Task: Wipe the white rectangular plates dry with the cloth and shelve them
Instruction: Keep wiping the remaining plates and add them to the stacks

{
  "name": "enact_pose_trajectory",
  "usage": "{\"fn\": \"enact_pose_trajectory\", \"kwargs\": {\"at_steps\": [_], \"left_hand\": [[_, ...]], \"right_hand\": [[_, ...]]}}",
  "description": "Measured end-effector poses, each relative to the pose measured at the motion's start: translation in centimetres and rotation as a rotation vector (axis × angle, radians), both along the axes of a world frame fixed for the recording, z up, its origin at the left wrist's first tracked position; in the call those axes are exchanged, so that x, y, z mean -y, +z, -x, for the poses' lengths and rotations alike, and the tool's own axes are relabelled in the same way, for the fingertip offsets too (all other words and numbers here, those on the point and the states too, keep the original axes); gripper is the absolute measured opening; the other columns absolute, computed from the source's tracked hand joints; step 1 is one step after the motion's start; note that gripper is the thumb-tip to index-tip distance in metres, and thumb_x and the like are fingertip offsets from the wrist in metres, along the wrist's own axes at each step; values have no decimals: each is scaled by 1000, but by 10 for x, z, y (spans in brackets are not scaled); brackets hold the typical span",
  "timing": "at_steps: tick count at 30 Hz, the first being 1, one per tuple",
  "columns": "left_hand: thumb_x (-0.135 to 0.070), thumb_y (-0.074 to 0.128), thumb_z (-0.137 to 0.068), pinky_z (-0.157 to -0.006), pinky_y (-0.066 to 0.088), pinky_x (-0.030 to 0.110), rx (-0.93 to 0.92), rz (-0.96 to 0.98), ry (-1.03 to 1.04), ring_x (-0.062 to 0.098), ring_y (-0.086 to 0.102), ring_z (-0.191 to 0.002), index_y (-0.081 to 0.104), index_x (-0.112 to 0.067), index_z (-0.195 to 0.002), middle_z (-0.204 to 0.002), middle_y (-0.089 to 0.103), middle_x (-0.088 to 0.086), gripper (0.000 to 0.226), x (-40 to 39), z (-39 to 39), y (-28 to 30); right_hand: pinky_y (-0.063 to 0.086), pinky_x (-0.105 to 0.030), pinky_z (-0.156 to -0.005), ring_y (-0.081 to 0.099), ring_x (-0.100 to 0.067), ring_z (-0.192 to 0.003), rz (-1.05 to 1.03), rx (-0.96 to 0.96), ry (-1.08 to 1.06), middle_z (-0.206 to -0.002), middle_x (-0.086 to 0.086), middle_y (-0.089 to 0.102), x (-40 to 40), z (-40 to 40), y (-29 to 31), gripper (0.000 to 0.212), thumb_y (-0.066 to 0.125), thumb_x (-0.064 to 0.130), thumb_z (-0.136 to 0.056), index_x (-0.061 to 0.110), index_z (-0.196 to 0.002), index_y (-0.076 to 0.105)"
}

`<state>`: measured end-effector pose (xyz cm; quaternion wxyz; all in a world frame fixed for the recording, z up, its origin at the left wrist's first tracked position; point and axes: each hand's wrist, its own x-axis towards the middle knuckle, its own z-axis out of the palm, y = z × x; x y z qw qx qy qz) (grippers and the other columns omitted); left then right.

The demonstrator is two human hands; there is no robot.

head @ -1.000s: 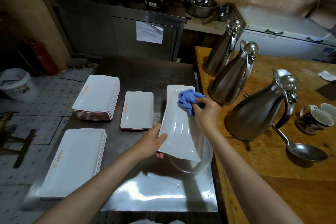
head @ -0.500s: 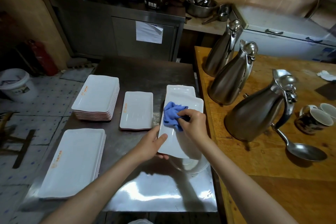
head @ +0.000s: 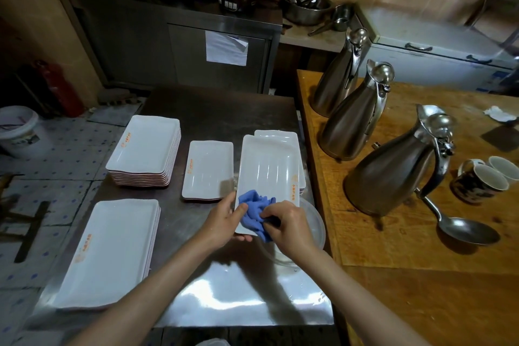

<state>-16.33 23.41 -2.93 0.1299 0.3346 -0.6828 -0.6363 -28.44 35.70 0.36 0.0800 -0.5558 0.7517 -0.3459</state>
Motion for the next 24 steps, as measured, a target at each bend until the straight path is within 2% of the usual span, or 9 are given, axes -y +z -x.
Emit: {"fn": "enact_pose_trajectory", "kwargs": {"at_steps": [4, 8, 12, 14, 16, 17, 19, 22, 24], "left_hand": [[-32, 49, -97, -85, 53, 54, 12, 0, 4, 22, 66, -101, 55, -27, -109, -111, 65, 3, 14, -1, -2, 0], [-27, 47, -99, -89, 53, 41, 28, 73, 16, 20, 64, -101, 56, -10, -111, -108, 66, 8, 23, -5, -1, 3], [-31, 47, -98, -87, 53, 47, 34, 65, 47, 32, 62, -101, 55, -9, -111, -106, 64, 17, 27, -7, -4, 7], [-35, 47, -97, -77, 56, 51, 21, 14, 54, 37, 64, -91, 55, -18, -110, -103, 64, 17, 23, -6, -4, 9], [-28, 45, -99, -61, 59, 40, 7, -58, 81, 31, 68, -72, 52, -23, -115, -99, 66, 14, 18, -6, -5, 13], [-24, 44, -100, -56, 58, 34, -2, -90, 90, 27, 69, -66, 50, -23, -119, -98, 67, 13, 20, -6, -5, 14], [-21, 43, -100, -56, 59, 34, -15, -101, 98, 25, 69, -66, 48, -23, -122, -100, 67, 9, 23, -6, -5, 15], [-21, 43, -101, -64, 60, 43, -31, -80, 109, 25, 70, -76, 48, -25, -121, -106, 65, 7, 21, -4, -6, 15], [-22, 43, -100, -63, 60, 43, -33, -67, 102, 25, 70, -78, 47, -25, -122, -108, 65, 8, 23, -3, -5, 14]], "right_hand": [[34, -9, -64, 60, -18, -65, -33, -33, 17, -69, -5, 68, -5, -1, -1, 9, 73, 3, -68, 11, -73, 72], [34, -1, -63, 55, -11, -64, -31, -46, 31, -68, -3, 68, -6, 0, 2, 10, 74, 4, -66, 12, -72, 72], [38, -14, -59, 56, -17, -62, -46, -56, 8, -64, -5, 65, -7, 8, -2, 8, 72, 4, -66, 11, -69, 70], [42, -23, -57, 53, -16, -61, -32, -80, -8, -62, -3, 62, -10, 14, -2, 8, 70, 4, -69, 11, -67, 68], [44, -25, -58, 51, -14, -63, 2, -131, -17, -63, -1, 61, -12, 20, 0, 8, 67, 6, -71, 12, -66, 66], [45, -25, -61, 51, -14, -67, 9, -141, -30, -66, 1, 62, -12, 22, 0, 8, 67, 7, -72, 13, -68, 66], [43, -17, -72, 51, -12, -84, 17, -108, -108, -83, 5, 65, -14, 22, 2, 7, 69, 14, -75, 16, -81, 71], [35, -8, -80, 43, -2, -98, 16, 34, -222, -104, 7, 58, -16, 14, 11, 35, 52, 37, -84, 16, -108, 67], [37, -12, -85, 40, -1, -103, -17, 66, -279, -114, 3, 56, -12, 12, 15, 44, 43, 39, -88, 16, -123, 58]]}}
